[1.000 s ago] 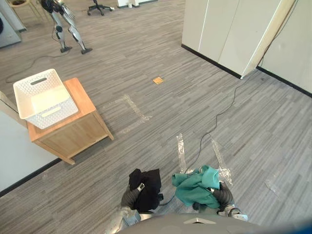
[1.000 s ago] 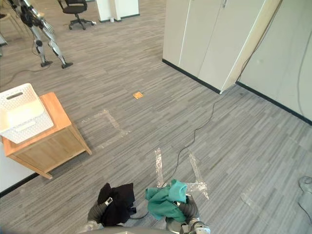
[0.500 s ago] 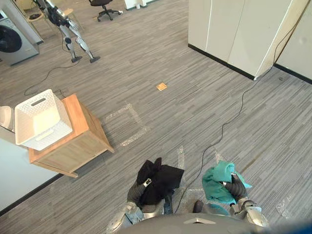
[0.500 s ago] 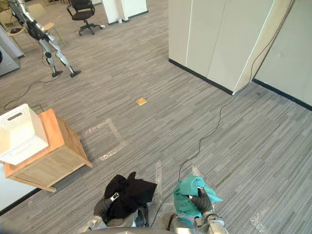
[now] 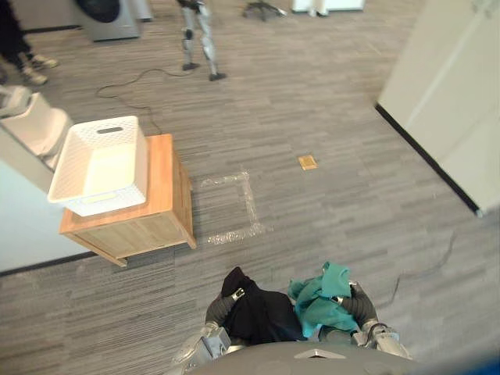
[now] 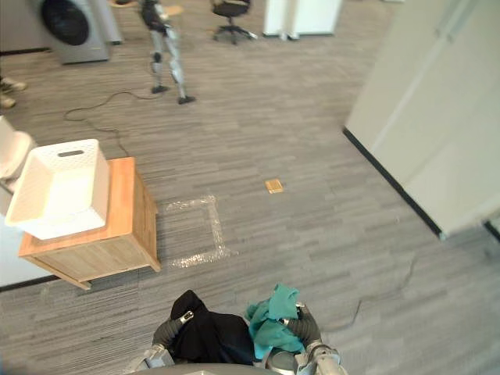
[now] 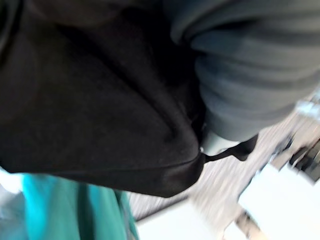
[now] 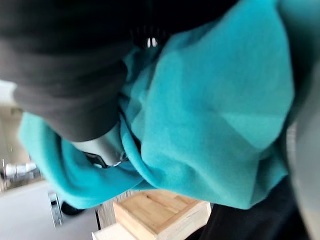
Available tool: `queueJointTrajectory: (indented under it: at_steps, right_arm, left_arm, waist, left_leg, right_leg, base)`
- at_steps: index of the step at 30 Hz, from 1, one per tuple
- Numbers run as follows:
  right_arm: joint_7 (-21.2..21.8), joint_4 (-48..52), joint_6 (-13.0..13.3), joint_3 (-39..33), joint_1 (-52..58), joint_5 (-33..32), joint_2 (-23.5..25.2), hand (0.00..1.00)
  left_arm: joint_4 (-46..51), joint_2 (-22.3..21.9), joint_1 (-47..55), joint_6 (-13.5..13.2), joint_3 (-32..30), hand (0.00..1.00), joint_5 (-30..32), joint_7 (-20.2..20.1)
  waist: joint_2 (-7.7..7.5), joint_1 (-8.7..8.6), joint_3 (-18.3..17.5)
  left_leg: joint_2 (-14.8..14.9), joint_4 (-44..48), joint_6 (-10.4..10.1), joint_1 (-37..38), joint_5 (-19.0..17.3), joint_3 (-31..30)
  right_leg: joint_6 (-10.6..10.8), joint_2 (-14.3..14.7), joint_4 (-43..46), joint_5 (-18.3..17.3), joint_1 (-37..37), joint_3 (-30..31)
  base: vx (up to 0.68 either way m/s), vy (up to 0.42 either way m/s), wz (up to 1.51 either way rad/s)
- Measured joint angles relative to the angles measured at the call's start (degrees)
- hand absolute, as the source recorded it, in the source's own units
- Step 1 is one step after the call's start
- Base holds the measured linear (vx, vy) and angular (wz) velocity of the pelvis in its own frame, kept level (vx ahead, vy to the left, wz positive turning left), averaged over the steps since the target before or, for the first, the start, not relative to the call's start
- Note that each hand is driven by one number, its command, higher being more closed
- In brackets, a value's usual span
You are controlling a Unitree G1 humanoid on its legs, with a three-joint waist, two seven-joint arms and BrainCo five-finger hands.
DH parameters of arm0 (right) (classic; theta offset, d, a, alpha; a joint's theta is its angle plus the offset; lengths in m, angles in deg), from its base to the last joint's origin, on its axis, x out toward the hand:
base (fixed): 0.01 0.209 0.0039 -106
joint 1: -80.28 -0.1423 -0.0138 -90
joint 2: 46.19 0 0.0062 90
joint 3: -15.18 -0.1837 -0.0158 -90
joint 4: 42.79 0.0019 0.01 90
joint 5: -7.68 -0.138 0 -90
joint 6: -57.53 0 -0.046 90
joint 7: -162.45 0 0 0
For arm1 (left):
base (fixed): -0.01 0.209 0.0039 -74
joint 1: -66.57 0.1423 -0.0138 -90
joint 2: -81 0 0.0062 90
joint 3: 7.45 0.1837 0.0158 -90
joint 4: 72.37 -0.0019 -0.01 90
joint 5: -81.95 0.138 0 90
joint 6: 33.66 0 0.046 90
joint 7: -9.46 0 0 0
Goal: Tidy the bed and pick cloth on bed and put in laundry
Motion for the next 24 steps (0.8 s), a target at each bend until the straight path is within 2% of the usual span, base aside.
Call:
queueJointTrajectory:
  at_steps: [1, 2, 3, 5, 6, 7, 8, 9, 10, 11, 13, 14, 15, 16, 17, 18, 19, 20, 21, 22, 23, 24]
  right_arm:
    - [-0.5, -0.4, 0.2, 0.1, 0.0, -0.1, 0.1, 1.0]
    - [-1.5, -1.0, 0.5, 0.3, 0.0, -0.2, 0.2, 1.0]
    - [-2.1, -1.0, 0.8, 0.4, -0.2, -0.5, 0.4, 1.0]
    - [-2.4, -1.0, 1.6, 0.4, 0.1, -1.4, 1.1, 1.0]
    - [-2.3, -1.0, 1.8, 0.1, 0.2, -1.9, 1.1, 1.0]
    - [-2.3, -1.3, 1.8, 0.0, 0.2, -2.3, 1.3, 1.0]
    - [-2.4, -1.5, 1.9, -0.3, -0.7, -2.9, 0.8, 1.0]
    - [-2.4, -1.4, 2.1, -0.3, -1.0, -3.6, 0.8, 1.0]
    - [-2.2, -1.3, 2.4, -0.4, -0.9, -3.9, 0.7, 1.0]
    - [-2.2, -1.6, 2.4, -0.2, -1.3, -4.2, -0.1, 1.0]
    - [-2.2, -3.0, 2.2, 0.4, -2.6, -4.9, -0.7, 1.0]
    - [-2.3, -3.4, 1.9, 0.4, -3.0, -4.9, -1.0, 1.0]
    - [-2.3, -3.5, 1.8, 0.4, -2.9, -4.9, -1.2, 1.0]
    - [-2.3, -3.8, 1.8, 0.4, -2.8, -4.8, -2.2, 1.0]
    - [-2.0, -4.1, 1.7, 0.6, -3.1, -4.7, -2.8, 1.0]
    - [-1.9, -3.8, 1.7, 0.5, -3.3, -4.5, -2.5, 1.0]
    - [-1.7, -3.6, 1.7, -0.2, -3.0, -4.2, -2.7, 1.0]
    - [-1.5, -3.6, 1.7, -1.2, -2.9, -3.9, -3.2, 1.0]
    - [-1.2, -3.6, 1.7, -1.4, -2.8, -3.8, -3.4, 1.0]
    - [-0.4, -3.5, 1.6, -1.7, -2.8, -3.8, -3.2, 1.0]
    - [0.2, -2.5, 1.6, -1.8, -2.4, -3.8, -3.1, 1.0]
    - [0.3, -2.0, 1.6, -1.8, -2.3, -3.7, -3.1, 1.0]
  left_arm:
    - [-0.4, 0.0, -0.3, -0.3, 0.0, 1.0, 0.0, 0.7]
    - [-1.9, 0.0, -1.1, -0.9, -0.1, 1.0, 0.1, 1.2]
    - [-2.8, 0.1, -1.6, -1.8, -0.1, 1.0, 0.5, 1.5]
    - [-3.4, 0.3, -1.3, -3.8, -0.1, 1.0, 2.3, 1.9]
    - [-4.0, 0.6, -1.3, -4.9, -0.1, 1.0, 2.6, 2.1]
    - [-4.6, 0.1, -1.5, -5.1, 0.0, 1.0, 3.1, 2.4]
    - [-5.1, -1.1, -0.7, -6.1, 0.3, 1.0, 4.6, 2.3]
    - [-5.4, -1.5, -0.2, -6.6, 0.5, 1.0, 4.6, 2.3]
    - [-5.8, -1.7, -0.3, -7.1, 0.5, 1.0, 4.6, 2.3]
    - [-6.2, -1.9, -0.5, -7.4, 0.2, 1.0, 4.6, 2.3]
    - [-6.3, -2.1, -0.3, -7.8, -0.4, 1.0, 4.6, 2.9]
    - [-6.3, -2.5, -0.3, -7.8, -1.1, 1.0, 4.5, 3.3]
    - [-6.3, -2.7, -0.3, -7.8, -1.3, 1.0, 4.5, 3.3]
    - [-6.3, -3.3, -0.2, -8.3, -1.5, 1.0, 4.5, 3.2]
    - [-6.4, -4.3, 0.4, -9.5, -2.4, 1.0, 4.6, 3.1]
    - [-6.0, -3.8, 0.5, -10.2, -2.8, 1.0, 4.7, 3.1]
    - [-5.9, -4.5, -0.1, -10.5, -3.2, 1.0, 4.8, 3.1]
    - [-5.2, -4.8, -0.3, -10.6, -3.2, 1.0, 4.5, 3.0]
    - [-4.4, -4.8, 0.0, -10.5, -3.2, 1.0, 4.4, 3.0]
    - [-3.3, -4.8, 0.9, -10.4, -3.4, 1.0, 4.4, 2.8]
    - [-3.0, -4.8, 1.1, -10.5, -3.5, 1.0, 4.3, 2.3]
    - [-2.9, -4.8, 1.1, -10.3, -3.4, 1.0, 4.2, 2.2]
  waist:
    - [-0.09, -0.3, 0.2]
    - [0.0, -0.85, 0.3]
    - [0.04, -1.07, 0.4]
    - [-0.7, -0.92, 0.4]
    - [-1.05, -1.08, 0.9]
    - [-0.66, -0.98, 1.2]
    - [1.66, -0.14, 1.3]
    - [2.46, -0.05, 1.6]
    - [2.68, -0.17, 1.7]
    - [3.37, -0.26, 1.6]
    - [3.45, 0.27, 1.6]
    - [3.92, 0.08, 1.5]
    - [4.44, 0.0, 1.3]
    - [6.33, -0.19, 1.3]
    - [6.79, 0.91, 0.9]
    - [5.41, 1.26, 0.7]
    - [5.94, 0.99, 1.3]
    - [6.1, 0.89, 1.8]
    - [6.2, 0.9, 1.9]
    - [5.92, 1.14, 2.0]
    - [5.78, 1.25, 1.9]
    - [5.78, 1.23, 1.9]
  left_leg:
    - [0.3, 0.0, -0.2, 0.6, -0.2, -1.7]
    - [1.0, 0.0, -0.6, 1.2, -0.6, -4.7]
    - [1.7, 0.0, -1.5, 1.7, -1.1, -6.5]
    - [2.2, 0.1, -3.7, 2.8, -3.1, -8.1]
    - [3.1, 0.2, -5.4, 4.7, -5.9, -8.4]
    - [3.7, 0.1, -6.5, 5.4, -6.7, -8.4]
    - [5.6, 0.2, -7.1, 6.6, -6.7, -6.5]
    - [6.5, 0.4, -7.6, 7.2, -6.2, -5.2]
    - [7.1, 0.6, -7.9, 7.5, -5.9, -4.8]
    - [7.9, 2.4, -8.6, 7.8, -5.2, -4.3]
    - [8.7, 11.6, -8.7, 5.2, -5.1, -4.4]
    - [9.9, 22.5, -10.2, 0.8, -3.7, -4.4]
    - [10.9, 28.1, -11.2, -2.1, -1.8, -4.4]
    - [13.4, 37.3, -11.5, -6.5, 4.8, -3.0]
    - [16.7, 42.7, -11.3, -9.9, 13.7, -0.4]
    - [16.7, 45.7, -11.7, -11.8, 16.1, 0.8]
    - [17.3, 50.1, -11.1, -16.0, 9.8, 1.7]
    - [16.2, 49.7, -11.1, -18.5, 4.0, 3.5]
    - [15.3, 47.9, -11.4, -19.3, 2.1, 4.7]
    - [13.5, 41.2, -11.4, -19.6, 0.4, 7.8]
    - [11.6, 31.4, -11.5, -19.3, 0.4, 10.8]
    - [10.8, 26.0, -11.6, -18.8, 0.6, 12.2]
  right_leg:
    - [-0.6, 0.8, -4.9, -0.3, -0.3, 0.0]
    - [-0.4, 3.1, -16.9, 0.0, -0.3, 1.1]
    - [0.1, 5.6, -29.3, 2.6, -0.1, 3.1]
    - [1.4, 7.4, -46.1, 7.9, 1.1, 7.3]
    - [1.1, 7.7, -46.7, 12.8, 1.7, 9.2]
    - [-0.1, 8.4, -45.2, 14.3, 1.7, 9.1]
    - [-2.8, 9.8, -40.3, 12.9, 0.5, 9.0]
    - [-4.5, 10.2, -37.5, 11.8, 0.2, 8.3]
    - [-5.2, 10.2, -36.1, 11.0, 0.3, 7.9]
    - [-6.1, 10.5, -33.2, 8.4, 0.4, 7.4]
    - [-7.3, 11.2, -31.6, 5.7, 2.1, 5.9]
    - [-7.8, 12.1, -32.6, 4.8, 4.2, 5.0]
    - [-7.8, 12.7, -33.8, 4.5, 5.5, 4.2]
    - [-7.9, 14.7, -38.2, 4.2, 9.0, 2.7]
    - [-8.1, 15.9, -41.4, 3.9, 12.6, 1.7]
    - [-8.2, 15.4, -42.6, 3.4, 13.5, 1.4]
    - [-9.4, 15.9, -43.6, 3.5, 15.1, 0.9]
    - [-9.8, 15.6, -45.1, 3.3, 17.2, 0.5]
    - [-9.7, 15.4, -46.2, 3.3, 18.4, 0.3]
    - [-9.4, 14.7, -48.2, 3.5, 20.6, -0.7]
    - [-8.8, 14.3, -49.5, 3.6, 22.5, -1.8]
    - [-8.5, 14.3, -50.0, 3.6, 23.2, -2.4]
  base:
    - [0.55, -0.303, 1.54]
    - [0.45, -0.295, 1.49]
    - [0.54, -0.401, 1.48]
    - [0.49, -0.443, 1.16]
    - [0.42, -0.413, 0.94]
    - [0.38, -0.387, 0.66]
    - [0.34, -0.339, 0.26]
    - [0.35, -0.323, 0.18]
    - [0.35, -0.294, 0.23]
    - [0.34, -0.292, 0.21]
    - [0.29, -0.298, 0.12]
    - [0.16, -0.214, 0.1]
    - [0.24, -0.249, 0.08]
    - [0.21, -0.173, -0.1]
    - [0.35, -0.186, -0.13]
    - [0.33, -0.152, 0.0]
    - [0.39, -0.183, 0.23]
    - [0.27, -0.151, 0.24]
    - [0.26, -0.112, 0.12]
    - [0.26, -0.076, 0.12]
    - [0.26, -0.059, 0.16]
    - [0.28, -0.021, 0.29]
